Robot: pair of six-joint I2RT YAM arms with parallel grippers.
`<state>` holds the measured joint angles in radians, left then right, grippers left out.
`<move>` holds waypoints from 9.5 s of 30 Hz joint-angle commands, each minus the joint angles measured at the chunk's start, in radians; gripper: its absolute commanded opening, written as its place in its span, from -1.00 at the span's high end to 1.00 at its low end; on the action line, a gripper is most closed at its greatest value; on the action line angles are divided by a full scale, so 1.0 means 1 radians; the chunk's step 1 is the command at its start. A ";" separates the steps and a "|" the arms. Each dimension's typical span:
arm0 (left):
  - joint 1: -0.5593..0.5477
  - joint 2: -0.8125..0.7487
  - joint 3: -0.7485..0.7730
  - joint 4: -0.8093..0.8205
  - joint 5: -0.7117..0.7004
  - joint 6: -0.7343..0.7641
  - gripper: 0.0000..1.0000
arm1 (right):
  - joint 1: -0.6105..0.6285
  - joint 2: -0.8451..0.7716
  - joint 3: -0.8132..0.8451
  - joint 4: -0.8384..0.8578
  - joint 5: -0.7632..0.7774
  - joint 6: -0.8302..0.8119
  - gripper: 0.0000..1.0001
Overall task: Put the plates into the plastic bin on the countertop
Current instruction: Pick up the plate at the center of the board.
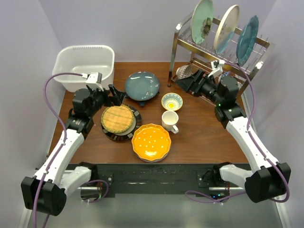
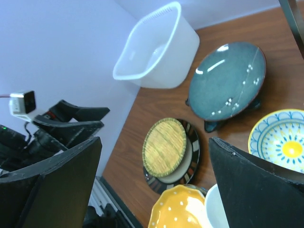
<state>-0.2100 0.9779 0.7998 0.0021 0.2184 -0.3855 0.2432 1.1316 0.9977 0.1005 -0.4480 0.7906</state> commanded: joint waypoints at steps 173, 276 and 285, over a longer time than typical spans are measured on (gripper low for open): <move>-0.127 0.406 0.029 -0.479 0.292 0.146 0.81 | 0.601 0.393 -0.217 -0.186 0.129 -0.149 -0.14; -0.035 0.355 0.022 -0.521 0.340 0.152 1.00 | 0.622 0.312 -0.306 -0.067 0.307 -0.045 0.38; -0.035 0.328 0.042 -0.521 0.325 0.134 1.00 | 0.622 0.254 -0.315 -0.062 0.311 -0.065 0.03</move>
<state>-0.2424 1.3312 0.8227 -0.5259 0.5110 -0.2462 0.8589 1.4319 0.6834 0.0029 -0.1555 0.7452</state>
